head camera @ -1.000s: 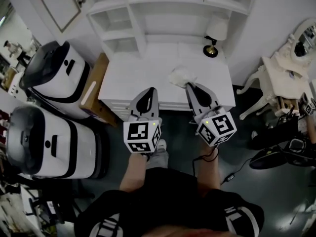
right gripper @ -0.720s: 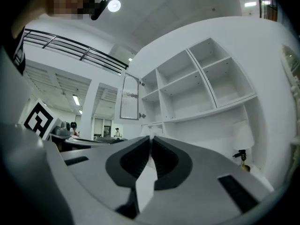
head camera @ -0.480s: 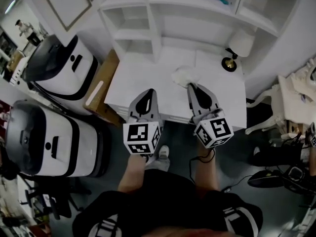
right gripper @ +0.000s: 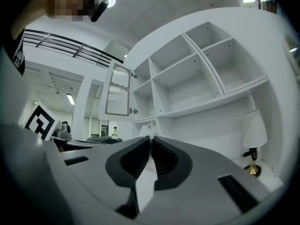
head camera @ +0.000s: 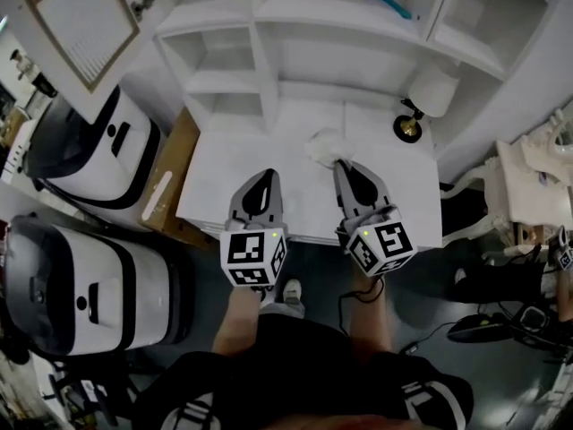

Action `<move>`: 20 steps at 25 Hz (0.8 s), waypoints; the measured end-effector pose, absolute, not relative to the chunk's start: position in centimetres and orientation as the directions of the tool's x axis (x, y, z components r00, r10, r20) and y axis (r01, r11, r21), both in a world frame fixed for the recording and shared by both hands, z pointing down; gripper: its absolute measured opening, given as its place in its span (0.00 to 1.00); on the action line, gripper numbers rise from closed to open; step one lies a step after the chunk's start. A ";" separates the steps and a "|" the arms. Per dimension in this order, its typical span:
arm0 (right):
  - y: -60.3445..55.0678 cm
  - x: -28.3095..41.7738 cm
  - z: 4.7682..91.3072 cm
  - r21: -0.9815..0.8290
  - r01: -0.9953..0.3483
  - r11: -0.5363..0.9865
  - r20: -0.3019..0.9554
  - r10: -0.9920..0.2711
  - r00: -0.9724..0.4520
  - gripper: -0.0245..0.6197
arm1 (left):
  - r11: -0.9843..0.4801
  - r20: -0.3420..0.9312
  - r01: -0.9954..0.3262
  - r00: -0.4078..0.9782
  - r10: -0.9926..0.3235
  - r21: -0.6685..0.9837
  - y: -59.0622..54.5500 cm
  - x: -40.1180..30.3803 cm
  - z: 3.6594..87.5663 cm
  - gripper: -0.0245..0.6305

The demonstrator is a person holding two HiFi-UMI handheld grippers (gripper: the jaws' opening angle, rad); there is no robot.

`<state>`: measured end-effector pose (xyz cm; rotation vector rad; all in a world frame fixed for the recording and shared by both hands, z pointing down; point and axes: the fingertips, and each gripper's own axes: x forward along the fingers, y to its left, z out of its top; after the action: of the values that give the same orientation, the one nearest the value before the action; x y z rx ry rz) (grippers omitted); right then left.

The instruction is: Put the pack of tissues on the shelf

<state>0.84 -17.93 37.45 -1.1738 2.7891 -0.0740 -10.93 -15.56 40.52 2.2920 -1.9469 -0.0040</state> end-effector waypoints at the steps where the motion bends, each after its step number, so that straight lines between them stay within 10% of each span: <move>1: -18.3 1.1 37.4 -0.090 -0.719 0.689 -0.086 -0.724 -0.684 0.07 | -0.175 0.088 -0.978 0.185 -0.979 0.111 -16.1 -10.5 40.7 0.05; 20: -20.2 4.2 34.7 0.030 -0.819 0.573 -0.059 -0.817 -0.574 0.07 | -0.355 0.000 -0.920 0.359 -0.933 0.165 -20.9 -7.1 38.4 0.05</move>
<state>4.17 -20.18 34.71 -1.4312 2.7518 0.0836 -7.11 -20.85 38.44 2.4749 -1.6988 -0.1410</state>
